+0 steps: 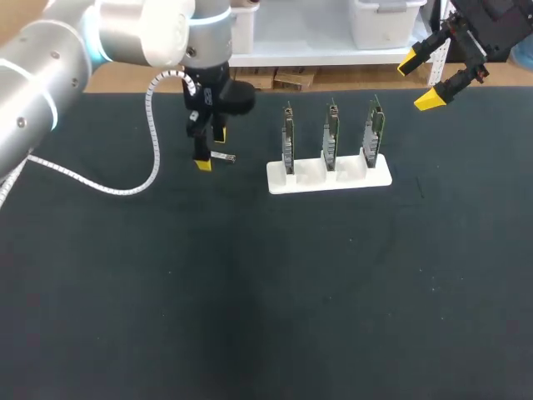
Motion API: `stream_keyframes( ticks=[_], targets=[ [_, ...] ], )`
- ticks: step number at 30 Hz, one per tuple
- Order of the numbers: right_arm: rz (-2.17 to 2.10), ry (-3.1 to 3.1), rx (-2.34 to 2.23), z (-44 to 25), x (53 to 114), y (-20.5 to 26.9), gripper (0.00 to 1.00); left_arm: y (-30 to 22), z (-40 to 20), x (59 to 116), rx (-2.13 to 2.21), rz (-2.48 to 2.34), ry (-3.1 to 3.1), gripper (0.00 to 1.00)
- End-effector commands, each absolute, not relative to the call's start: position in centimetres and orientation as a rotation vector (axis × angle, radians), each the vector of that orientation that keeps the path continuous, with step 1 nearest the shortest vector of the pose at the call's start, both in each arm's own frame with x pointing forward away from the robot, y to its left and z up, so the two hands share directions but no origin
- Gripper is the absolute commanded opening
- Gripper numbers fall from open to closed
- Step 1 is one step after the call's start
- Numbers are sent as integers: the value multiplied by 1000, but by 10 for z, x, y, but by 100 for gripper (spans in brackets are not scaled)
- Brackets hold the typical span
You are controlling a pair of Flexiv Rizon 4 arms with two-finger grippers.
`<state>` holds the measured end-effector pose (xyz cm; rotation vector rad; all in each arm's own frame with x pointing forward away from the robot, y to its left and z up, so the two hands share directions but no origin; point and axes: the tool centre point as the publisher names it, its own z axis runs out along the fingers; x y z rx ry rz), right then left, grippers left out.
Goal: Pick up the optical module with the left hand, and insert it into the network port with the right hand.
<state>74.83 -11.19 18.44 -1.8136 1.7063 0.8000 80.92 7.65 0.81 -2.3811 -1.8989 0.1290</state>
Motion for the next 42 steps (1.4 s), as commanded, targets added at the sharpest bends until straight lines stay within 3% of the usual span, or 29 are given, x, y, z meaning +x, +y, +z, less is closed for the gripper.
stream_keyframes(
  ticks=[1,42],
  targets=[
    [794,1708,-1811,185,746,-112,100,76,3,816,-2371,149,-1889,100],
    [794,1708,-1811,185,746,-112,100,83,-6,823,-2308,162,-1903,100]
  ],
)
